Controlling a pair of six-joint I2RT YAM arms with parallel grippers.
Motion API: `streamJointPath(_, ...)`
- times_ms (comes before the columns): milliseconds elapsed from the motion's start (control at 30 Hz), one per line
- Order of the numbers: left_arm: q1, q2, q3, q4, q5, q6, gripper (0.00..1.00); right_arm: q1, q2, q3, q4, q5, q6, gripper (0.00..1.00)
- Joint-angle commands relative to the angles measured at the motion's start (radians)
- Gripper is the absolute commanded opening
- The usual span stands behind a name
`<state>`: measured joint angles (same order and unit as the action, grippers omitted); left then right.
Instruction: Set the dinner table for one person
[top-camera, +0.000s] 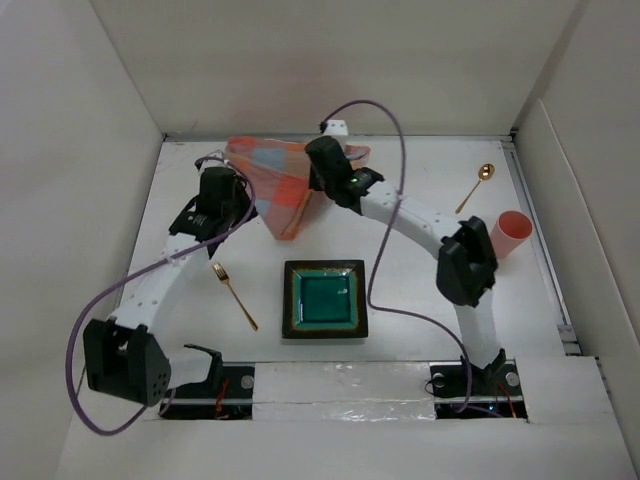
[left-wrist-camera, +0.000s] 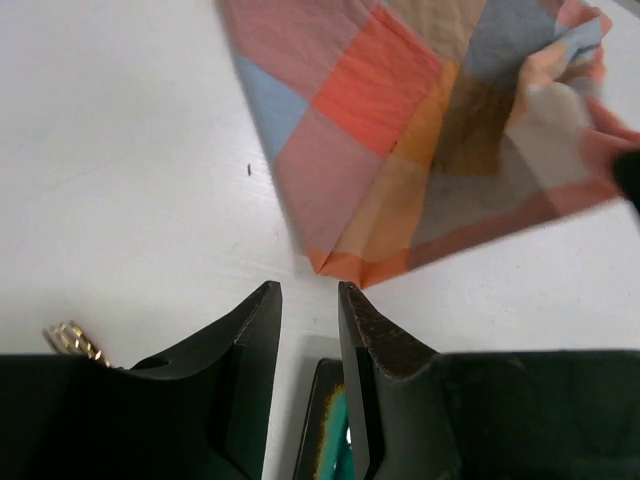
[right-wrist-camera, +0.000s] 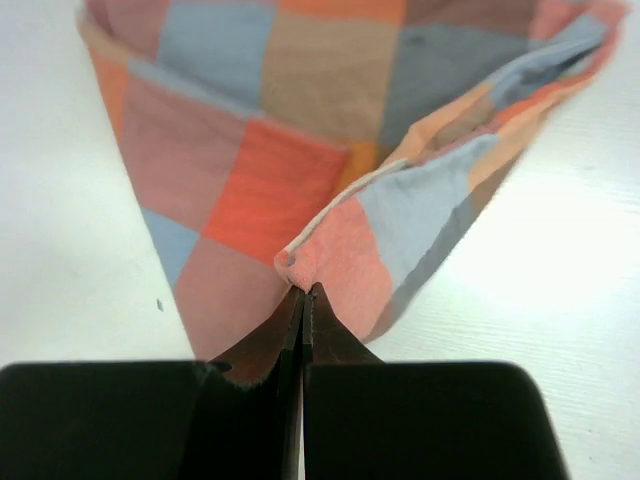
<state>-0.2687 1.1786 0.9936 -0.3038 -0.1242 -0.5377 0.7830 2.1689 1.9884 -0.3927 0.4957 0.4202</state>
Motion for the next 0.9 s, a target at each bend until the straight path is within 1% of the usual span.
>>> streamJointPath(0, -0.023, 0.122, 0.124, 0.084, 0.023, 0.076, 0.27, -0.085, -0.191, -0.249, 0.144, -0.052, 0.2, 0.0)
streamJointPath(33, -0.052, 0.207, 0.154, 0.084, 0.009, 0.09, 0.27, -0.102, -0.231, -0.311, 0.158, -0.08, 0.234, 0.0)
streamJointPath(67, -0.073, 0.249, 0.219, 0.083, -0.009, 0.125, 0.27, -0.138, -0.295, -0.366, 0.167, -0.097, 0.264, 0.0)
streamJointPath(100, -0.093, 0.294, 0.256, 0.074, -0.056, 0.143, 0.28, -0.154, -0.328, -0.417, 0.182, -0.118, 0.31, 0.0)
streamJointPath(133, -0.136, 0.391, 0.296, 0.069, -0.086, 0.159, 0.28, -0.166, -0.36, -0.509, 0.187, -0.138, 0.327, 0.0)
streamJointPath(167, -0.15, 0.435, 0.375, 0.062, -0.104, 0.183, 0.28, -0.178, -0.413, -0.549, 0.189, -0.146, 0.339, 0.0)
streamJointPath(200, -0.15, 0.482, 0.417, 0.036, -0.12, 0.188, 0.28, -0.198, -0.438, -0.586, 0.196, -0.155, 0.354, 0.0)
streamJointPath(233, -0.159, 0.568, 0.454, 0.029, -0.12, 0.189, 0.28, -0.199, -0.458, -0.647, 0.198, -0.175, 0.361, 0.0)
streamJointPath(267, -0.159, 0.601, 0.509, 0.029, -0.117, 0.189, 0.28, -0.217, -0.475, -0.672, 0.193, -0.192, 0.37, 0.0)
streamJointPath(333, -0.159, 0.7, 0.556, 0.043, -0.109, 0.202, 0.27, -0.229, -0.512, -0.717, 0.187, -0.23, 0.387, 0.0)
streamJointPath(367, -0.159, 0.728, 0.606, 0.046, -0.109, 0.209, 0.27, -0.229, -0.52, -0.756, 0.187, -0.238, 0.391, 0.0)
streamJointPath(433, -0.168, 0.821, 0.672, 0.025, -0.114, 0.232, 0.27, -0.229, -0.531, -0.792, 0.192, -0.247, 0.402, 0.0)
streamJointPath(467, -0.178, 0.849, 0.741, 0.013, -0.12, 0.24, 0.27, -0.229, -0.534, -0.825, 0.195, -0.25, 0.408, 0.0)
streamJointPath(567, -0.21, 0.94, 0.831, -0.003, -0.198, 0.28, 0.27, -0.22, -0.524, -0.864, 0.21, -0.278, 0.437, 0.0)
streamJointPath(600, -0.224, 0.999, 0.87, -0.006, -0.216, 0.301, 0.28, -0.211, -0.518, -0.884, 0.221, -0.281, 0.446, 0.0)
streamJointPath(633, -0.224, 1.0, 0.87, -0.006, -0.216, 0.301, 0.28, -0.211, -0.518, -0.884, 0.221, -0.281, 0.447, 0.0)
streamJointPath(767, -0.254, 1.078, 0.97, -0.009, -0.221, 0.326, 0.3, -0.202, -0.518, -0.884, 0.222, -0.27, 0.437, 0.0)
streamJointPath(867, -0.264, 1.118, 0.984, -0.017, -0.207, 0.326, 0.29, -0.202, -0.517, -0.873, 0.212, -0.272, 0.436, 0.0)
